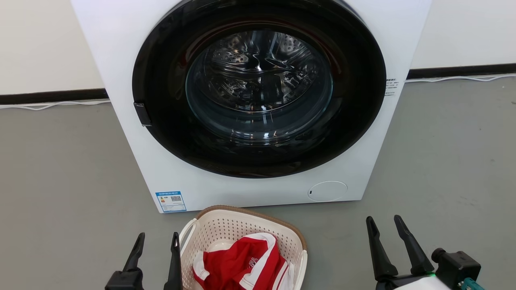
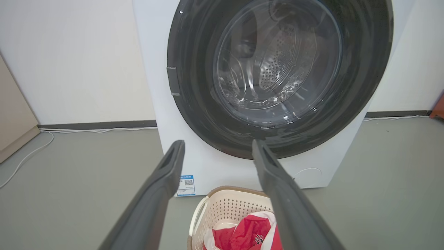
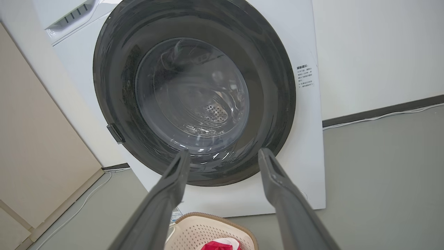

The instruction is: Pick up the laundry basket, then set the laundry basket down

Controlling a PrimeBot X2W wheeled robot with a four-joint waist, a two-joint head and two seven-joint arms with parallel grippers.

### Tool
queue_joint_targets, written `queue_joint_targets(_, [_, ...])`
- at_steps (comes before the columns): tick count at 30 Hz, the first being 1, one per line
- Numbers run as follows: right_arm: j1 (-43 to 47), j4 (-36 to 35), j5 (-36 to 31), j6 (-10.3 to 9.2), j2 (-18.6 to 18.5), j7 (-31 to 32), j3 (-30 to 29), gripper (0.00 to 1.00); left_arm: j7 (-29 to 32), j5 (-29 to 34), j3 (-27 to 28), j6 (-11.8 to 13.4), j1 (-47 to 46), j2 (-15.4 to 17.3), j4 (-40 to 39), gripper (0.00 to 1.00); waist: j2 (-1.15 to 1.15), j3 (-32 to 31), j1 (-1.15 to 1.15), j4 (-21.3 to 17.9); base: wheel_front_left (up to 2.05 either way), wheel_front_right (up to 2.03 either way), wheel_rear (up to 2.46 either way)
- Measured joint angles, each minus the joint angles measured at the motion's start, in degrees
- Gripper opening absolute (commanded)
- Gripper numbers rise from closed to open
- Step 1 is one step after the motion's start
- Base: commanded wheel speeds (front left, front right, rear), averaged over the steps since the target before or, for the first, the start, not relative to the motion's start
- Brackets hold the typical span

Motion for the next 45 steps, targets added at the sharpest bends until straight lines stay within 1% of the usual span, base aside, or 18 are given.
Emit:
queue_joint_targets(9, [0.02,-0.26,-5.98,0.0,-0.09,-1.34,0.3,1.0,-1.69,5.78,-0.24,0.48,0.42,-0.01,-0.83,1.0,0.0,-0.11,0.0,-0.04,0.0,0.0,0.0])
queue_joint_targets(14, [0.07,-0.44,-8.01,0.0,-0.1,-2.21,0.51,1.0,-2.18,8.38,-0.26,0.65,1.3,-0.1,-0.86,1.0,0.0,-0.23,0.0,-0.02,0.0,0.0,0.0])
queue_joint_targets(26, [0.17,-0.44,-8.02,0.01,-0.11,-2.22,0.51,1.0,-2.25,8.46,0.73,0.05,1.3,-0.81,-0.41,1.0,0.0,-0.27,0.0,0.05,0.0,0.0,0.0])
queue_joint_targets(27, [0.17,-0.44,-8.02,0.01,-0.11,-2.24,0.51,1.0,-2.25,8.47,0.87,-0.33,1.3,-0.9,-0.31,1.0,0.0,-0.24,0.0,0.05,0.0,0.0,0.0])
queue_joint_targets(35, [0.18,-0.44,-8.02,0.01,-0.12,-2.24,0.54,1.0,-2.25,8.96,1.49,-0.48,1.3,-1.03,-0.1,1.0,0.0,0.18,0.0,0.0,0.0,0.0,0.0])
queue_joint_targets(37, [0.18,-0.44,-8.02,0.01,-0.12,-2.25,0.52,1.0,-2.25,8.96,1.66,-0.9,1.3,-1.13,-0.07,1.0,0.0,0.35,0.0,-0.01,0.0,0.0,0.0])
queue_joint_targets(45, [0.14,0.16,-7.68,0.01,-0.12,-2.26,0.27,1.0,-2.25,8.83,2.57,-1.44,1.29,-2.22,0.73,1.0,0.0,1.8,-0.01,-0.2,0.0,0.0,0.0])
